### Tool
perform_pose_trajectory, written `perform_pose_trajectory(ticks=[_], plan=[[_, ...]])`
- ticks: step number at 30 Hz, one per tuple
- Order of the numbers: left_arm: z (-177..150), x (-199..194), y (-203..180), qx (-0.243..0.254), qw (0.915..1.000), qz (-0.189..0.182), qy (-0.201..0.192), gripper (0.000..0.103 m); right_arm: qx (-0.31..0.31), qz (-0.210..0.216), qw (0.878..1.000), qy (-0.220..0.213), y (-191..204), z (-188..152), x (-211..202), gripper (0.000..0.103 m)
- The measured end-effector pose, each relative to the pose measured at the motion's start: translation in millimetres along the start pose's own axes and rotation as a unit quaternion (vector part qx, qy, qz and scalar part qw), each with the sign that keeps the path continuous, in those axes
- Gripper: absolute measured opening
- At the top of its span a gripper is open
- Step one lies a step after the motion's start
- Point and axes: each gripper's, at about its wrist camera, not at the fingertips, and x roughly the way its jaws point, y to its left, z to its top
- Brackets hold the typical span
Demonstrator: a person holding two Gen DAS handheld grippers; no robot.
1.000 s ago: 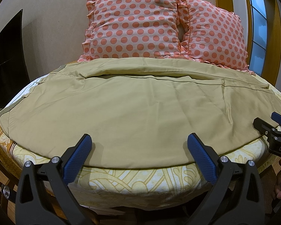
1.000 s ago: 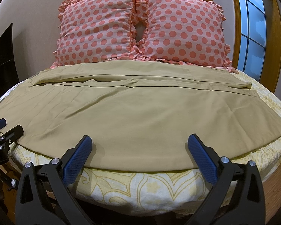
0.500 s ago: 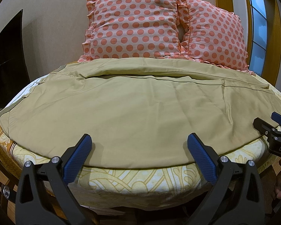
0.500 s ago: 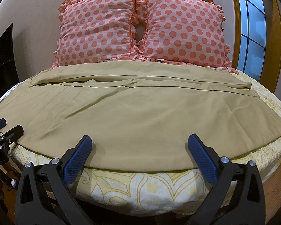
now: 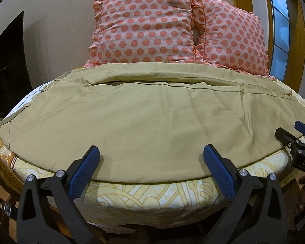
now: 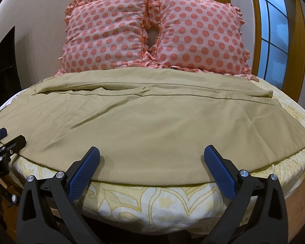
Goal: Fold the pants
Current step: 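Grasp the khaki pants' waistband edge with the right gripper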
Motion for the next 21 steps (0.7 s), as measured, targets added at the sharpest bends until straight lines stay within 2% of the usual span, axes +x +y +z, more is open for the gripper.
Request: perform_pose_trajectory(ticks=[2, 4, 6, 9, 12, 13, 14, 15, 16, 19, 21], plan=[[6, -1, 5, -0.005, 0.9999, -0.010, 0.010, 0.101, 0.005, 0.023, 0.999, 0.036, -10, 21, -1, 0.102], [18, -3, 13, -0.021, 0.9997, -0.013, 0.004, 0.101, 0.030, 0.031, 0.999, 0.023, -30, 45, -5, 0.102], [27, -7, 24, -0.037, 0.9992, -0.012, -0.004, 0.101, 0.063, 0.011, 0.998, 0.003, -60, 82, -2, 0.102], [43, -9, 38, -0.065, 0.9977, -0.006, -0.017, 0.101, 0.131, -0.025, 0.991, 0.029, -109, 133, 38, 0.102], [50, -6, 40, -0.079, 0.9967, -0.009, -0.019, 0.101, 0.214, -0.071, 0.971, 0.077, -167, 172, 101, 0.102], [53, -3, 40, -0.079, 0.9966, -0.013, -0.017, 0.101, 0.235, -0.085, 0.964, 0.087, -182, 178, 118, 0.092], [52, -1, 38, -0.076, 0.9968, -0.015, -0.016, 0.101, 0.268, -0.105, 0.952, 0.106, -204, 190, 147, 0.085], [54, 1, 36, -0.073, 0.9971, -0.016, -0.015, 0.101, 0.282, -0.116, 0.945, 0.116, -216, 193, 161, 0.071], [54, 2, 35, -0.069, 0.9974, -0.017, -0.015, 0.101, 0.304, -0.135, 0.934, 0.133, -234, 202, 188, 0.064], [58, 7, 31, -0.058, 0.9981, -0.014, -0.016, 0.101, 0.354, -0.170, 0.908, 0.147, -267, 211, 232, 0.063], [62, 11, 28, -0.051, 0.9984, -0.016, -0.017, 0.101, 0.370, -0.186, 0.897, 0.154, -277, 214, 252, 0.063]])
